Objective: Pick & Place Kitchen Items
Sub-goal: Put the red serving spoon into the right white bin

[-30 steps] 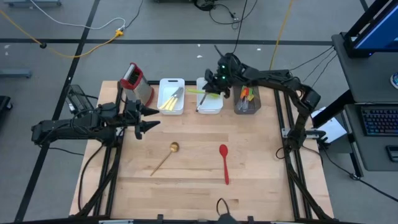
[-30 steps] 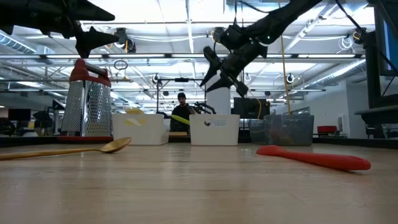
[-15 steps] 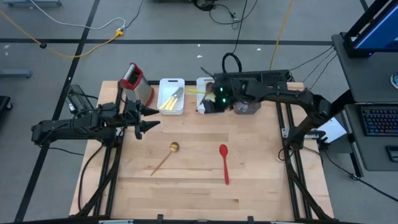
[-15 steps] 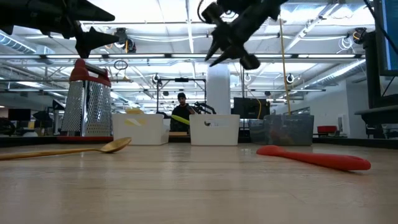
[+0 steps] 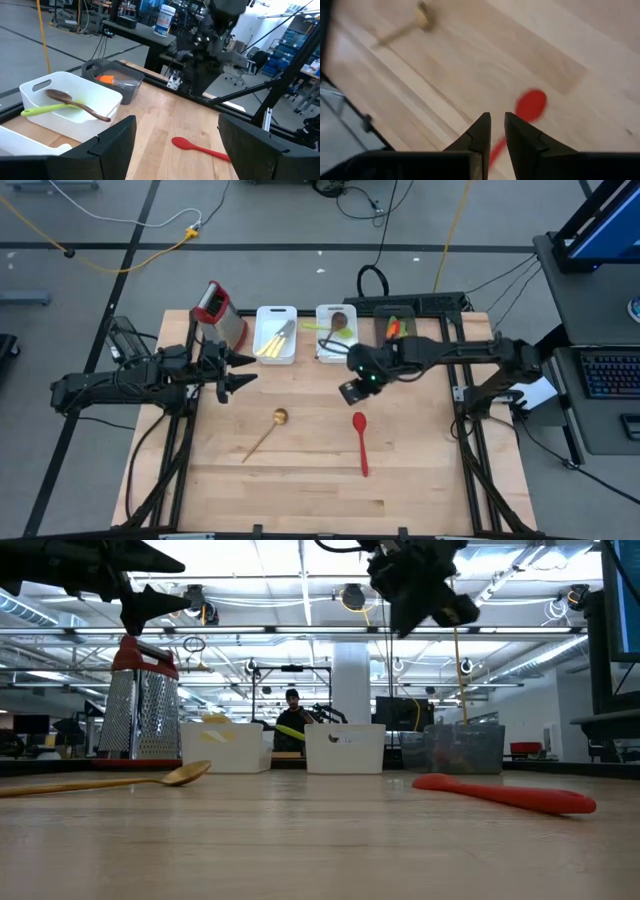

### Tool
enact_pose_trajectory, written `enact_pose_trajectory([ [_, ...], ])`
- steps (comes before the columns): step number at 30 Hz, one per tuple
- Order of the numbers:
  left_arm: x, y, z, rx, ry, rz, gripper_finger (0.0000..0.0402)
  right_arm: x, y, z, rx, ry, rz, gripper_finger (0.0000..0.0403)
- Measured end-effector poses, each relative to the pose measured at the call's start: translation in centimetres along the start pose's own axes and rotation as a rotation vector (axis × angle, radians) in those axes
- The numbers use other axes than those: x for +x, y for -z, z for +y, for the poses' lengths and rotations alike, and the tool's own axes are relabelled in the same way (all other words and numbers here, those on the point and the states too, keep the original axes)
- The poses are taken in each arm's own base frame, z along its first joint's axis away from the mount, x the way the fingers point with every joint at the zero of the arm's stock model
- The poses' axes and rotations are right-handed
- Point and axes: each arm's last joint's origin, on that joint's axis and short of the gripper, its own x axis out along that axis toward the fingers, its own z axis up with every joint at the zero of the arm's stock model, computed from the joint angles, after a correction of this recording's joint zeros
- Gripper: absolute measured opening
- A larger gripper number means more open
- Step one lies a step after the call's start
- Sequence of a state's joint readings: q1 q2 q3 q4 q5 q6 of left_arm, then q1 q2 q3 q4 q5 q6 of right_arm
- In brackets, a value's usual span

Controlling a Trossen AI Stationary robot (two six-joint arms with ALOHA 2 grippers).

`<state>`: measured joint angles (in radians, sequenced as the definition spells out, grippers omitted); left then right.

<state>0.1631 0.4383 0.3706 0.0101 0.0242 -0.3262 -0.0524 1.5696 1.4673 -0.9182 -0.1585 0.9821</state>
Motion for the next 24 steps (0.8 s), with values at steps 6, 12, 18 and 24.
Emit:
enact_pose_trajectory([
  [6, 0.0, 0.0, 0.0, 0.0, 0.0, 0.0, 0.0285, 0.5, 1.7, -0.2, 0.011, 0.071, 0.066, 0.0055],
  [12, 0.0, 0.0, 0.0, 0.0, 0.0, 0.001, 0.0285, 1.9, 2.9, -0.8, 0.033, 0.117, 0.105, 0.0084],
  [18, 0.0, 0.1, 0.0, 0.004, -0.002, 0.007, 0.0285, 3.7, 4.0, -1.5, 0.083, 0.131, 0.121, 0.0129],
  [24, 0.0, 0.1, 0.0, 0.007, -0.002, 0.007, 0.0285, 4.5, 4.4, -2.3, 0.114, 0.149, 0.155, 0.018],
])
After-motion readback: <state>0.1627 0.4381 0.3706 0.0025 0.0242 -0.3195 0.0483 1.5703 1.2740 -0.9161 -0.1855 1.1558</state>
